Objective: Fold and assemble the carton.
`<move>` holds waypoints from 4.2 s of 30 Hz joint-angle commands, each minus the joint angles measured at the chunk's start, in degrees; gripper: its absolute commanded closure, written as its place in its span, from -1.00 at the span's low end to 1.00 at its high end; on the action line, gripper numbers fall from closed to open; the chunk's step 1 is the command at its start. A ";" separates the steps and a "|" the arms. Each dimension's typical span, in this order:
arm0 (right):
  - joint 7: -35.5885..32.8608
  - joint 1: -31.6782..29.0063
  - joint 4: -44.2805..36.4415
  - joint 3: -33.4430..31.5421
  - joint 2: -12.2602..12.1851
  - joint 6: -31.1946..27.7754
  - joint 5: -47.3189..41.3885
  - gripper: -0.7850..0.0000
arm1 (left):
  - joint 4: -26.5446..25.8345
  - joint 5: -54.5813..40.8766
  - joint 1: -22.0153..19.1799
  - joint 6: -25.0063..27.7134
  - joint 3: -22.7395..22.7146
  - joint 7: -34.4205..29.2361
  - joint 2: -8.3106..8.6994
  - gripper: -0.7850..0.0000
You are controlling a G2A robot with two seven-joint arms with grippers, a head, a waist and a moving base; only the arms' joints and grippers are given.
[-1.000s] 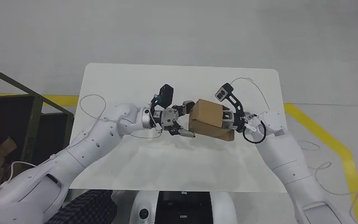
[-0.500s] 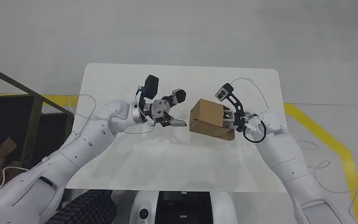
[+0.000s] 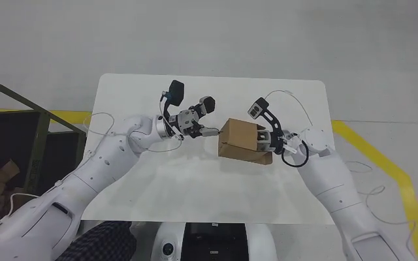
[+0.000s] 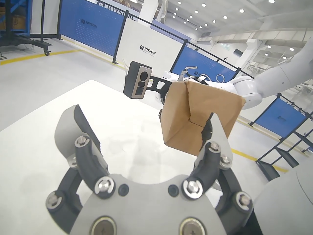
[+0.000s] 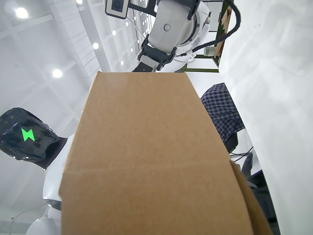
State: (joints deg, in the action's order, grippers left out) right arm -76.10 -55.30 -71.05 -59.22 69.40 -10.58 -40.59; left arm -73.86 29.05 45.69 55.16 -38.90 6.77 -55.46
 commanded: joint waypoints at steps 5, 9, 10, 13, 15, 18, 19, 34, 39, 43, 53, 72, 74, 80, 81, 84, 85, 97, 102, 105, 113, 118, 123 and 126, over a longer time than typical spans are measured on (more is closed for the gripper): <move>0.37 0.34 0.01 0.30 0.14 0.14 0.31 1.00 | -0.05 -0.42 0.16 0.94 -0.38 -3.04 -0.70 -1.00; 0.43 0.46 -0.03 0.43 0.20 0.17 0.47 1.00 | -0.01 -0.44 0.45 1.03 -1.05 -4.08 -1.04 -1.00; 0.44 0.46 -0.05 0.44 0.21 0.19 0.48 1.00 | -0.01 -0.45 0.54 1.08 -1.23 -4.25 -1.12 -1.00; 0.49 0.43 -0.20 0.53 0.22 0.35 0.70 1.00 | -0.23 -0.39 0.75 1.05 -1.77 -4.85 -1.35 -1.00; 0.56 0.38 -0.32 0.52 0.23 0.39 0.73 1.00 | -0.41 -0.29 0.92 0.98 -2.11 -5.25 -1.51 -1.00; 0.65 0.34 -0.46 0.46 0.21 0.47 0.91 1.00 | -0.55 -0.13 1.22 0.86 -2.46 -6.01 -1.75 -1.00; 0.58 0.34 -0.53 0.46 0.21 0.51 0.99 1.00 | -0.53 -0.10 1.30 0.73 -2.54 -6.39 -1.83 -1.00; 0.50 0.14 0.19 -1.10 -0.21 0.86 1.66 1.00 | -2.03 1.80 4.67 2.84 -8.46 -5.11 -1.58 -1.00; -0.04 0.67 0.58 -1.22 -0.41 2.41 2.94 1.00 | -6.08 6.38 6.37 2.84 -8.66 -4.38 -1.06 -1.00; -0.11 1.25 1.37 -1.26 -0.47 2.92 3.57 1.00 | -8.08 9.70 6.60 2.84 -8.09 -3.04 -0.53 -1.00; -0.62 1.70 1.16 -1.32 -0.57 3.09 3.88 1.00 | -6.49 14.78 4.58 2.84 -4.21 -1.43 0.09 -1.00; 0.66 1.15 -1.24 -0.44 -0.74 3.52 6.57 1.00 | -3.46 12.68 -0.30 2.84 2.33 -3.11 -1.24 -1.00; 0.67 1.07 -1.40 -0.47 -0.78 3.55 6.66 1.00 | -3.28 12.49 -0.43 2.84 2.55 -2.96 -1.27 -0.91; 0.75 1.12 -1.82 -0.32 -0.83 3.75 6.96 1.00 | -3.13 12.29 -0.66 2.84 3.20 -2.94 -1.17 -0.39; 0.78 1.15 -1.83 -0.30 -0.83 3.71 6.94 1.00 | -3.17 12.22 -0.71 2.84 3.31 -2.93 -1.14 -0.31; 0.80 1.32 -1.82 -0.17 -0.82 3.74 7.03 1.00 | -3.14 12.12 -0.88 2.84 3.66 -2.97 -1.06 -0.23; 0.84 1.37 -1.81 -0.12 -0.81 3.76 7.03 1.00 | -3.12 12.00 -0.93 2.84 3.76 -2.92 -1.03 -0.23; 1.28 1.91 -1.17 -0.15 -0.81 3.57 6.77 1.00 | -3.10 11.30 -1.10 2.84 4.75 -1.27 -0.57 0.04; 1.39 1.88 -0.85 -0.63 -0.96 3.46 6.80 1.00 | -2.77 10.73 -1.06 2.84 5.01 -0.24 -0.17 0.04; 1.38 1.78 -0.86 -0.93 -1.07 3.33 6.87 1.00 | -2.74 10.58 -0.96 2.84 5.08 0.39 0.16 0.04; 1.84 1.53 -0.95 -1.33 -1.23 3.34 6.93 1.00 | -2.87 10.55 -0.73 2.84 4.91 2.55 1.07 0.03; 2.09 0.97 -0.64 -2.42 -1.54 3.20 6.69 1.00 | -2.72 10.73 -0.16 2.84 4.20 4.59 1.84 0.03; 2.07 0.23 -1.03 -3.66 -1.96 3.27 6.92 1.00 | -3.01 11.04 0.75 2.84 3.33 6.58 2.72 0.04; 2.63 -0.30 -1.15 -4.67 -2.25 3.17 6.98 1.00 | -3.10 11.36 1.30 2.84 2.71 7.71 3.19 0.04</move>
State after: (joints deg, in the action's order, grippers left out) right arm -73.70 -55.42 -72.22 -63.49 67.25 -7.32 -33.56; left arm -76.95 40.31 46.79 58.00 -35.99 14.09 -52.42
